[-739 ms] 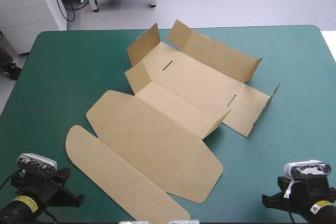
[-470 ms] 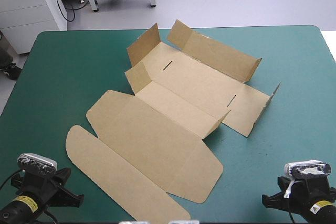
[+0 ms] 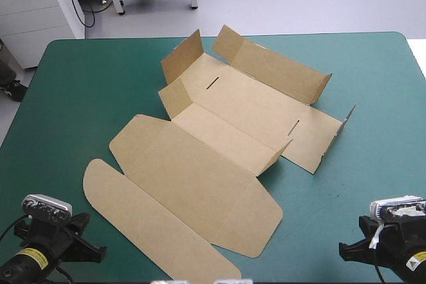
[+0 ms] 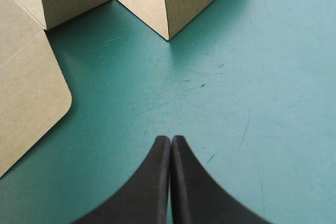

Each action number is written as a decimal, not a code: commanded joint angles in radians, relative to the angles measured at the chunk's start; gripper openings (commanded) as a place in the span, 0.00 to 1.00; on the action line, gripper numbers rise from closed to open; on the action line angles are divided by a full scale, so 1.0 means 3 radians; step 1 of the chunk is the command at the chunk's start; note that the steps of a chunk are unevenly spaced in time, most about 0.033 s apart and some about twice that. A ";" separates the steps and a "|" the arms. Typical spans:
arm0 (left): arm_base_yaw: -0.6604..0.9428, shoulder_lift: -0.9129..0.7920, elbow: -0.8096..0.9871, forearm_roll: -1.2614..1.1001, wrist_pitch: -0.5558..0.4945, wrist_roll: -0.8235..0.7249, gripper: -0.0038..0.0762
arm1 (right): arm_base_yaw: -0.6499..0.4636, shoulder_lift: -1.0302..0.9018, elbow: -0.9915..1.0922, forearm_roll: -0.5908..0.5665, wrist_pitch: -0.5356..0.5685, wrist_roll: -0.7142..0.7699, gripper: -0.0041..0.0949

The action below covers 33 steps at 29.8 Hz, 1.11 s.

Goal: Fold the box

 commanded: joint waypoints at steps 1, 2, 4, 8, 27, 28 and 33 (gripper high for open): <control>-0.0006 0.0039 -0.0088 -0.0018 -0.0207 0.0005 0.04 | 0.0005 0.0293 -0.0353 0.0013 0.0074 0.0048 0.02; -0.0006 0.0039 -0.0088 -0.0018 -0.0207 0.0005 0.04 | 0.0005 0.0361 -0.0424 0.0019 0.0106 0.0085 0.02; -0.0006 0.0039 -0.0088 -0.0018 -0.0207 0.0005 0.04 | 0.0005 0.0536 -0.0601 0.0019 0.0137 0.0172 0.02; -0.0006 0.0039 -0.0088 -0.0018 -0.0207 0.0005 0.04 | 0.0005 0.0874 -0.0921 0.0027 0.0150 0.0289 0.02; -0.0006 0.0039 -0.0088 -0.0018 -0.0207 0.0005 0.04 | 0.0005 0.1872 -0.1211 0.0069 0.0298 0.0385 0.36; -0.0006 0.0039 -0.0088 -0.0018 -0.0207 0.0005 0.04 | 0.0005 0.1923 -0.1211 0.0103 0.0323 0.0443 0.40; -0.0006 0.0039 -0.0088 -0.0018 -0.0207 0.0005 0.04 | 0.0005 0.2210 -0.1211 0.0750 0.0332 0.0471 0.47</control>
